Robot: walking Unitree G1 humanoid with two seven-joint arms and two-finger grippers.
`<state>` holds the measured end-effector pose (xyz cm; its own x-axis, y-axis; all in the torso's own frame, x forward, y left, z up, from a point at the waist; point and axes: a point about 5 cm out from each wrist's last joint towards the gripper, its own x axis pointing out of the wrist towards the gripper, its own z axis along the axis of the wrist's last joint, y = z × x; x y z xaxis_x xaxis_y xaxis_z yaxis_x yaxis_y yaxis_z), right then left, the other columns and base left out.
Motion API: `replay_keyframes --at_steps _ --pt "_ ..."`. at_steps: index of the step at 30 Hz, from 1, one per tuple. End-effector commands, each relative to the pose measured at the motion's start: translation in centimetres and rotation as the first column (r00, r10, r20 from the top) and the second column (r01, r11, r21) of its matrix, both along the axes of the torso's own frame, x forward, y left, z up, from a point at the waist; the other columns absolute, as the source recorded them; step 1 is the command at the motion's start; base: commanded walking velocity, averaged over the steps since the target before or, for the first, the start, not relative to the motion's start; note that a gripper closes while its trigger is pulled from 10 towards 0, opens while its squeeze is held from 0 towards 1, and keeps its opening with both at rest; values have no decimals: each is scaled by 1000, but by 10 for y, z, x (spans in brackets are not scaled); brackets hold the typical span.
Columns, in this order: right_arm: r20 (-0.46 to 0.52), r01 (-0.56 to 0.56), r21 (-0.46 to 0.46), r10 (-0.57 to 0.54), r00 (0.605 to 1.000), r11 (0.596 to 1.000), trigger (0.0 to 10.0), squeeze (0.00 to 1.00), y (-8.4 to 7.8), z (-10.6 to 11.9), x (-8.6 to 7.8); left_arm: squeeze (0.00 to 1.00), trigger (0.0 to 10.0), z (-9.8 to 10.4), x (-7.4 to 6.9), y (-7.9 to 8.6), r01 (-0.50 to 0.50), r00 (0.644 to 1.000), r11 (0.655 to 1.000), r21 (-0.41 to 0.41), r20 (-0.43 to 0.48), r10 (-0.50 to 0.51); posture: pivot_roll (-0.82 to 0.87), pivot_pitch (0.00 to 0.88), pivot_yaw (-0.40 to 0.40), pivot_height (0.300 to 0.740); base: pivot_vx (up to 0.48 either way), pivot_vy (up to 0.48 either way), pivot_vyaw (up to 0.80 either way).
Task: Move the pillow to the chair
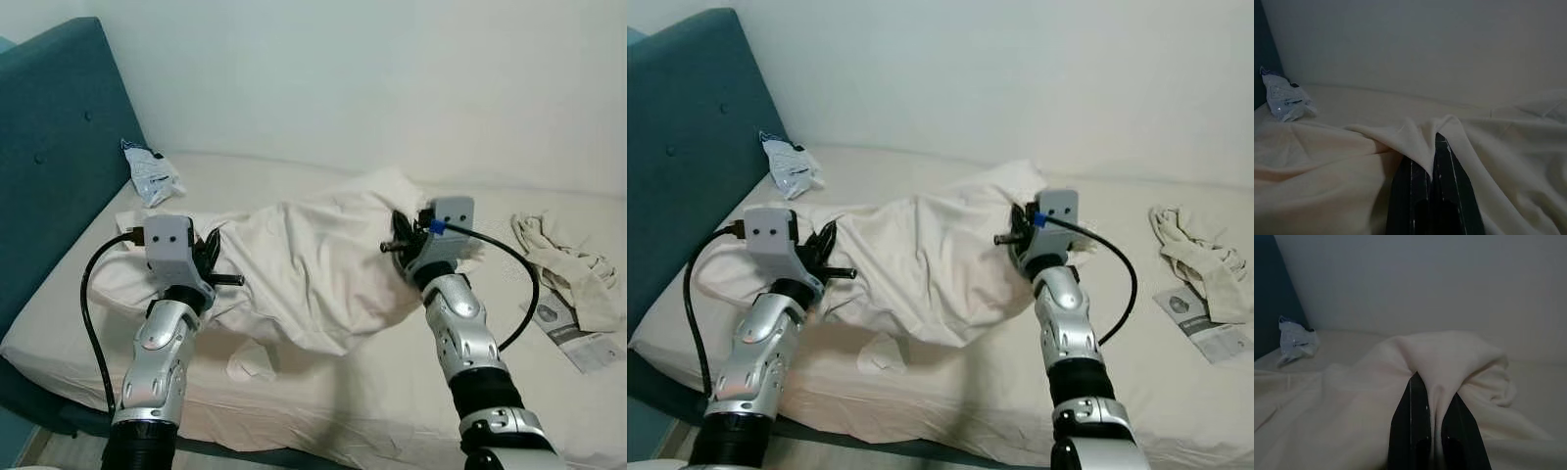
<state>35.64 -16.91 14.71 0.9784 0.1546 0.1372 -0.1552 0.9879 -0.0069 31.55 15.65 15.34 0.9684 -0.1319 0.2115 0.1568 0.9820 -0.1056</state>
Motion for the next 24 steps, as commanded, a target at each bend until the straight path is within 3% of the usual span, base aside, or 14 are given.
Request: replay_keyframes --at_steps 1,24 --pt "81 -42 -30 44 996 999 10000 0 12 13 0 0 10000 9 -1 -7 25 998 1000 6 61 -25 9 44 -7 740 0 0 0" --pt "59 -84 -31 86 995 996 10000 0 27 4 -3 0 10000 1 -6 -16 38 999 999 31 32 -39 27 57 -8 740 0 0 800"
